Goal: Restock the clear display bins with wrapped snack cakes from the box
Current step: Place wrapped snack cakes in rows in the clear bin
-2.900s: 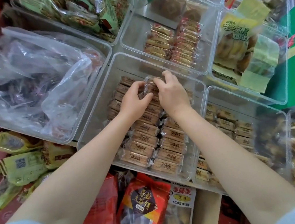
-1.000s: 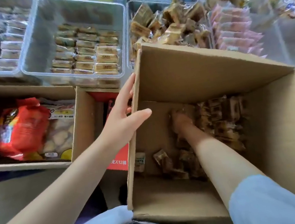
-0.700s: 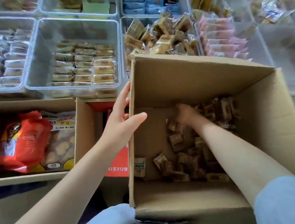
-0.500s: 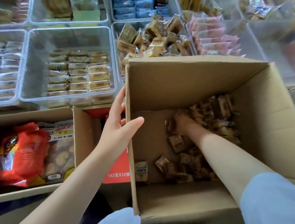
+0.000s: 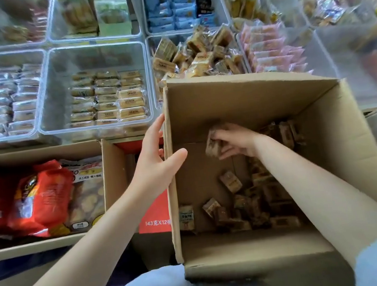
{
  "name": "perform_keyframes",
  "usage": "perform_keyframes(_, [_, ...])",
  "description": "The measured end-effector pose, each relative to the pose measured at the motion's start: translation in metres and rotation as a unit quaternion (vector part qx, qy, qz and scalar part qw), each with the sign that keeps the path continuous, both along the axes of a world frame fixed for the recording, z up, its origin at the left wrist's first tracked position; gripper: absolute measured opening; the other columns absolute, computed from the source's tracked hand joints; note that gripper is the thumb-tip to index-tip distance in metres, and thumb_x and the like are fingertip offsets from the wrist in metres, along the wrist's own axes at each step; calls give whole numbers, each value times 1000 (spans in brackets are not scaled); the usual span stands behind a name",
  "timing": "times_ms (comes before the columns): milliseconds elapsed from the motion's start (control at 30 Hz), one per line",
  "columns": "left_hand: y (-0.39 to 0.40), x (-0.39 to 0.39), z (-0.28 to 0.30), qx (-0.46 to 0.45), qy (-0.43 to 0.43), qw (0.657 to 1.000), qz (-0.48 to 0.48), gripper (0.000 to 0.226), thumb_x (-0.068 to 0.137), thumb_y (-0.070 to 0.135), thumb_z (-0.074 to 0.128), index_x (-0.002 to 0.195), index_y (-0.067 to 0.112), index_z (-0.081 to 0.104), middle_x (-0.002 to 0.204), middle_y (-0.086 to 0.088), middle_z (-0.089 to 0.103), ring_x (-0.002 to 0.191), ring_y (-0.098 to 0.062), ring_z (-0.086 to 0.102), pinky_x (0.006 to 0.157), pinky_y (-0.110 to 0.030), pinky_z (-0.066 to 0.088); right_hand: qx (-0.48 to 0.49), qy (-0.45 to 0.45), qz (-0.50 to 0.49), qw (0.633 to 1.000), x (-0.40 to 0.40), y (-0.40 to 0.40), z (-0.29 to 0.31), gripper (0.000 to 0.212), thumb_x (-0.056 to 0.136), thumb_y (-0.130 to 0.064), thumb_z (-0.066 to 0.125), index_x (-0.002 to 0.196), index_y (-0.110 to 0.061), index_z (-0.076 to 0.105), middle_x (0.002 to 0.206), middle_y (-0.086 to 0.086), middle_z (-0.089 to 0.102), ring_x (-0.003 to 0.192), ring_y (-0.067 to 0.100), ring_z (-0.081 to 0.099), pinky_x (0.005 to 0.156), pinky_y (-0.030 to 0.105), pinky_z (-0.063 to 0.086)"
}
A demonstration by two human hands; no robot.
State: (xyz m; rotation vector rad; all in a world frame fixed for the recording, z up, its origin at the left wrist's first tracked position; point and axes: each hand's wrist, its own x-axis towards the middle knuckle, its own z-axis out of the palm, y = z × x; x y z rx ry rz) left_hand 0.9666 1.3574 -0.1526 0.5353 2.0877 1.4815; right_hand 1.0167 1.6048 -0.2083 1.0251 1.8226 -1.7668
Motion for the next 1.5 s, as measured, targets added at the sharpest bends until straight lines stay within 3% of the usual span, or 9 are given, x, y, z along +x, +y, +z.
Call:
perform_keyframes(133, [-10, -3, 20, -30, 220, 974, -35, 83, 79, 54, 73, 150, 30, 37, 156, 8, 35, 145, -9, 30, 119, -32, 27, -200, 147, -66, 966, 2, -39, 83, 18, 101, -16, 50, 117, -8, 55, 119, 23, 66, 111, 36, 67, 98, 49, 54])
perform_keyframes(233, [-24, -16, 41, 38, 265, 963, -20, 63, 79, 54, 72, 132, 27, 52, 130, 11, 56, 120, -5, 54, 102, -28, 46, -249, 213, -56, 943, -2, -85, 127, 28, 102, -25, 48, 123, -7, 54, 121, 26, 64, 109, 38, 65, 98, 49, 52])
perform_keyframes(333, [-57, -50, 62, 122, 159, 979, 43, 30, 86, 29, 78, 110, 24, 62, 94, 12, 68, 83, -2, 65, 73, -18, 53, -36, 191, 23, 981, -26, -131, 146, 43, 105, -43, 41, 125, -8, 56, 107, 23, 69, 91, 35, 71, 81, 44, 58])
perform_keyframes(433, [-113, -98, 67, 120, 28, 991, 45, 27, 84, 36, 79, 106, 23, 69, 91, 1, 74, 84, -13, 71, 74, -31, 59, 213, 213, 74, 951, -62, -184, 158, 33, 102, -52, 43, 109, -26, 61, 95, 1, 71, 80, 13, 71, 71, 33, 56])
perform_keyframes(633, [-248, -194, 39, 85, -38, 994, 62, 27, 80, 42, 77, 99, 23, 73, 82, 4, 71, 75, -8, 65, 72, -31, 57, 198, 258, 191, 926, -173, -304, 128, 27, 93, -24, 69, 120, -21, 68, 103, -5, 73, 95, 12, 69, 83, 25, 56])
perform_keyframes(767, [-328, -256, -16, -4, 11, 992, 128, 54, 74, 60, 69, 116, 26, 69, 110, -1, 70, 102, -11, 65, 98, -42, 52, 201, 224, 193, 934, -250, -376, 91, 27, 91, -20, 72, 118, -15, 70, 104, 5, 74, 92, 16, 69, 82, 24, 56])
perform_keyframes(900, [-404, -304, -69, -243, 182, 942, 145, 72, 92, 35, 68, 151, 5, 41, 158, -16, 37, 148, -28, 30, 121, -43, 27, 240, 214, 133, 938, -319, -429, 61, 27, 90, -21, 71, 116, -14, 66, 97, -4, 69, 91, 14, 65, 86, 30, 56])
perform_keyframes(1100, [-453, -326, -113, -381, 259, 887, -18, 95, 92, 34, 57, 161, 16, -7, 166, -2, -20, 153, -20, -23, 126, -42, 1, 279, 210, 146, 926, -392, -497, 25, 31, 85, -20, 74, 111, -20, 59, 100, -3, 68, 93, 16, 64, 86, 37, 55])
perform_keyframes(1500, [-459, -329, -113, -366, 232, 900, -43, 99, 90, 33, 52, 158, 20, -18, 161, 1, -34, 147, -16, -36, 125, -39, -7, 467, 109, 561, 674, -435, -527, -4, 32, 99, -15, 48, 113, -31, 72, 118, -3, 64, 117, 22, 48, 102, 41, 40])
